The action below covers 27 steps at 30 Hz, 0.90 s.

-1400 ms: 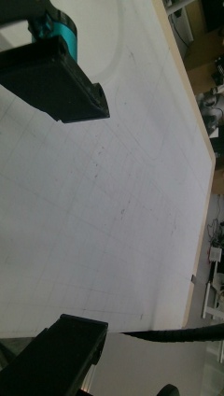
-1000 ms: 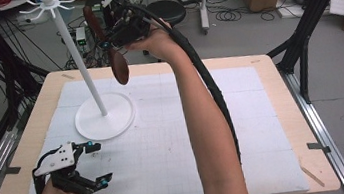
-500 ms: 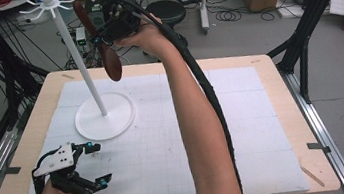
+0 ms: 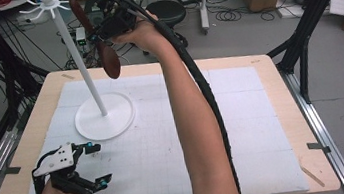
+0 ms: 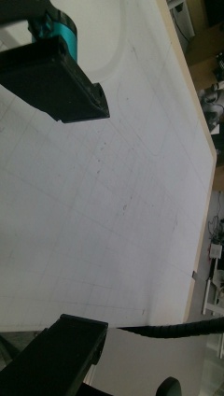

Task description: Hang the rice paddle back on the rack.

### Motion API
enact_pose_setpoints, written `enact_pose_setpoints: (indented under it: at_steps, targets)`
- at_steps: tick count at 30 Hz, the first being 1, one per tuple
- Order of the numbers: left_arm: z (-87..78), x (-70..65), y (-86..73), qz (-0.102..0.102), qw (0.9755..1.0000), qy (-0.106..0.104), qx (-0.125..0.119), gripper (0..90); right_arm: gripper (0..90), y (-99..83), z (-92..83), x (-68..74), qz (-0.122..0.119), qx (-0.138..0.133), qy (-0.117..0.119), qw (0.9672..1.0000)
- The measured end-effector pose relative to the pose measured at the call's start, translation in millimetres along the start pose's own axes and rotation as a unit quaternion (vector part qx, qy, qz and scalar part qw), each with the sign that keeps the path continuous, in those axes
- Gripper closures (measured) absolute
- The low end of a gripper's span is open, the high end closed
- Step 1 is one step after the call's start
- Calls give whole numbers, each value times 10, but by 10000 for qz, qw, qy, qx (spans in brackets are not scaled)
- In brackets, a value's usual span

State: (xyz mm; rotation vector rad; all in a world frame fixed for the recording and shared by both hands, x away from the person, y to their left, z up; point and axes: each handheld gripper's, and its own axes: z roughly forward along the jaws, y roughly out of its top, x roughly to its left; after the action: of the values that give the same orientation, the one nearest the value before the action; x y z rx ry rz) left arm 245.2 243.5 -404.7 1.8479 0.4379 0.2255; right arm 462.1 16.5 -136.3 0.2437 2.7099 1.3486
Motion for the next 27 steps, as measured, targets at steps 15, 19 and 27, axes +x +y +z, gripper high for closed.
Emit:
enact_pose_setpoints:
  at_steps: [15, 19, 27]
  targets:
    - [-1, -3, -1, 7, 10000, -10, 2, 17, 781, 61, 51, -15, 38, 150, -89, 9998]
    - [-2, -4, -1, 2, 10000, -9, -5, 18, 781, 64, 76, -18, 21, 150, -105, 9998]
    - [-2, -8, -3, 4, 10000, -13, -4, 17, 781, 62, 136, -18, 21, 200, -124, 9997]
